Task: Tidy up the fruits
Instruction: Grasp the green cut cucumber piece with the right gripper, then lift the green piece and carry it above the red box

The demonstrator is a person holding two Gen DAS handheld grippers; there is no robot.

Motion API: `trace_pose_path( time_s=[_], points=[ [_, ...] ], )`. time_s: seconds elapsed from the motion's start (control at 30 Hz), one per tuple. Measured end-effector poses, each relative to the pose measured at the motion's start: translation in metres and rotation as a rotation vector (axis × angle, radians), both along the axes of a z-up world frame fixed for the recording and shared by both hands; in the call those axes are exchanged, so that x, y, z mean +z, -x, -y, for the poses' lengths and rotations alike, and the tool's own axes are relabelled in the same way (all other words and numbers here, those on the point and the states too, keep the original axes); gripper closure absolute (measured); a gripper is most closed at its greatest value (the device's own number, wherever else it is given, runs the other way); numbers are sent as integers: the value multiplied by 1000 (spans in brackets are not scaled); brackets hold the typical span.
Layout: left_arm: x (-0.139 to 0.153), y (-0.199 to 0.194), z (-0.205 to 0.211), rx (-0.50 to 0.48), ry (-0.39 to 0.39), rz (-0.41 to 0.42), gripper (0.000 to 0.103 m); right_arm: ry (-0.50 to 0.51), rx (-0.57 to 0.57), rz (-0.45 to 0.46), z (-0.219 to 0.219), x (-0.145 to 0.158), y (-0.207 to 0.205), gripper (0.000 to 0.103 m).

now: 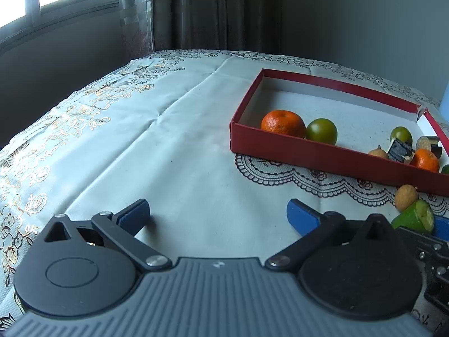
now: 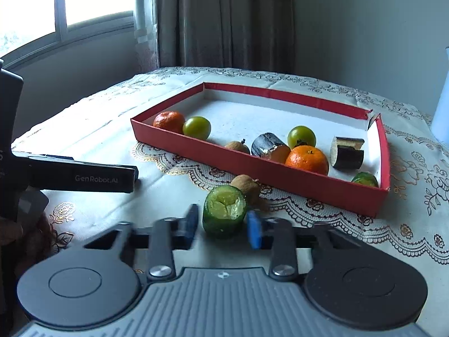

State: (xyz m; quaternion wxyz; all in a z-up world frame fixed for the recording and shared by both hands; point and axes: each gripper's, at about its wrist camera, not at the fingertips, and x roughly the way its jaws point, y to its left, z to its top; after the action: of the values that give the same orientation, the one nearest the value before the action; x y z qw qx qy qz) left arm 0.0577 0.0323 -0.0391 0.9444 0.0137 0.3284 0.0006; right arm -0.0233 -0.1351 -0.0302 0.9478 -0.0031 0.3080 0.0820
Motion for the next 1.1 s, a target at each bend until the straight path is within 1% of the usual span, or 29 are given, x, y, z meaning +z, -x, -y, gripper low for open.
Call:
trace_pose_path(
  time_s=[0.07,0.13,0.27,0.37,0.5,0.57,0.7,0.8,1.1],
  points=[
    [0,0,0,0,2,-1,0,1,-13,21,0,2,5,73],
    [0,0,0,0,3,-1,0,-22,-10,49,2,9,14,73],
    [0,0,0,0,0,0,0,-29,-12,119,4,30,25,73],
    [0,0,0,0,0,0,0,-23,-37,162,9,47,16,73],
    [0,0,0,1,-3,1,0,-10,-66,186,14,62,-15,73],
    [-1,0,0,1,-3,1,0,13,-80,179,14,61,-34,73],
    [-1,0,0,1,-3,1,0,27,-101,151,14,51,-63,73],
    [-1,0,0,1,-1,0,0,25,-111,139,12,43,-75,73],
    [-1,-1,0,1,5,-2,0,54,-123,118,5,33,-101,73]
  ],
)
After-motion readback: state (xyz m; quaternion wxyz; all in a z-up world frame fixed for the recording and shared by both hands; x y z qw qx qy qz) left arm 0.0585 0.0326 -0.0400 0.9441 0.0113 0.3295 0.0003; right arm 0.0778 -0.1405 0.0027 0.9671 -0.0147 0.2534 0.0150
